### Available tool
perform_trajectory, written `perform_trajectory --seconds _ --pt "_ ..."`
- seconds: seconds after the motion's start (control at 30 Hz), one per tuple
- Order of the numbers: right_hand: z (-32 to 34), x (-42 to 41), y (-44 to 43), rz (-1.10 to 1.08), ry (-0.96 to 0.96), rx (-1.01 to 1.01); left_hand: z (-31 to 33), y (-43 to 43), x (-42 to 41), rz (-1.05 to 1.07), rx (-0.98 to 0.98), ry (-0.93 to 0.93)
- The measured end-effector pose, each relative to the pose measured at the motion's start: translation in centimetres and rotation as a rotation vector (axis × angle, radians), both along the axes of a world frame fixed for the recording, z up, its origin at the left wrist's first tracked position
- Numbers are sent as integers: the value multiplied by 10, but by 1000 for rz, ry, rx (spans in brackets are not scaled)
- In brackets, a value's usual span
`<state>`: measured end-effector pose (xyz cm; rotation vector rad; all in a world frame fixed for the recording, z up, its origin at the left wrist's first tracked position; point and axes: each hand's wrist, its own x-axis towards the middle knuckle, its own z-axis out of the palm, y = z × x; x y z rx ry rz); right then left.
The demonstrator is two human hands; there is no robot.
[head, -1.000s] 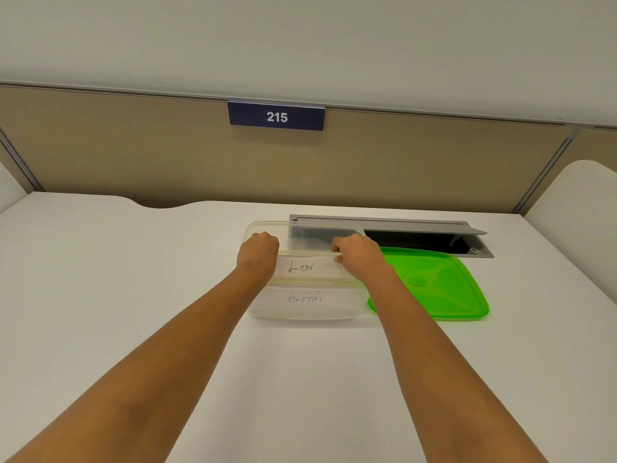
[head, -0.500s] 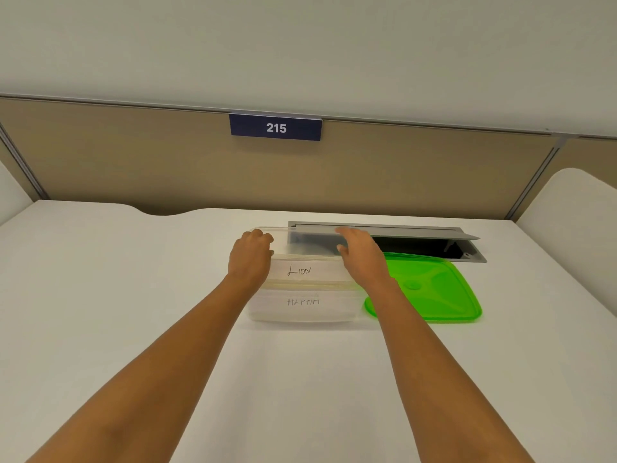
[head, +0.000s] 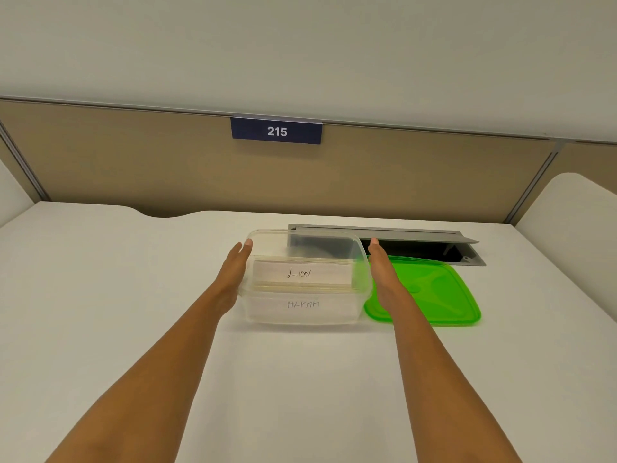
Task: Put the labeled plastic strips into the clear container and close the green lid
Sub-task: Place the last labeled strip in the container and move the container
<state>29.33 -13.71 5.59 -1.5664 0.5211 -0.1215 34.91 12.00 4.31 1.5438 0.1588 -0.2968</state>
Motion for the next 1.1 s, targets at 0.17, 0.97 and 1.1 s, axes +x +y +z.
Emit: perform_trajectory --seconds 0.17,0.97,1.1 --pt "-9 -4 3 140 7 307 -2 -2 2 -1 -243 76" --pt "12 -52 19 40 -126 487 35 14 -51 -10 -365 29" --pt "21 -81 25 38 -132 469 44 21 -84 14 -364 28"
